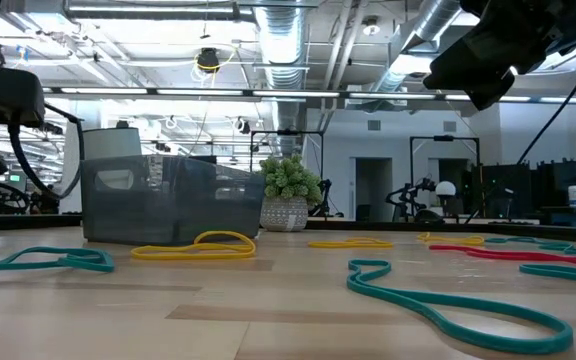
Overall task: Pick and place items into bin
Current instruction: Put the red rubber band into the black bin
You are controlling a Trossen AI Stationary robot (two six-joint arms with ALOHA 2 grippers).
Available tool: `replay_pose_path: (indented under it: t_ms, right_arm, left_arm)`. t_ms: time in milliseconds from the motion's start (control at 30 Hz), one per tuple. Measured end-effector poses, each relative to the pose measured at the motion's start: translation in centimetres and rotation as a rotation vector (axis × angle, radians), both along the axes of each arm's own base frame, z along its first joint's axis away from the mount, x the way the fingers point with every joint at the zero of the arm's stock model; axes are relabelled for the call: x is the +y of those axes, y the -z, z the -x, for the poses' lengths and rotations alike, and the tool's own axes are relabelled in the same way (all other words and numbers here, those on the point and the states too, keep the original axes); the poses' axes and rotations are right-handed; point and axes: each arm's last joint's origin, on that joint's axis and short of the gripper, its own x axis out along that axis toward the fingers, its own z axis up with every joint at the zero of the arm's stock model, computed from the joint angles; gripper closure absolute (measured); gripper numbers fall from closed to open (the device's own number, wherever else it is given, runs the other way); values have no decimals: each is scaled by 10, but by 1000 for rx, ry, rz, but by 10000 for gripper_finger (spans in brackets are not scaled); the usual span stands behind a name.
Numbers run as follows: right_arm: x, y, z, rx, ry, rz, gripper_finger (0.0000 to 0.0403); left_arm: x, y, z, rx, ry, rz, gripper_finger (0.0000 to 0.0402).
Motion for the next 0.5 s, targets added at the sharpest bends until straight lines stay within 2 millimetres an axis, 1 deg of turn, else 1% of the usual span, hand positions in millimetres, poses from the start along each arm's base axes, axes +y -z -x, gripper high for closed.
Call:
replay_pose_path:
  t_ms: [300,367,500]
  right_arm:
    - [0,0,0,0,0,0,296]
    - [0,0,0,0,0,0,296]
    - [0,0,0,0,0,0,296]
  left_arm:
    - [1,1,-1,-9,20,-20,319]
    - [0,0,-1,-13,50,-32,334]
    - [0,0,-2,-20,74,-51,390]
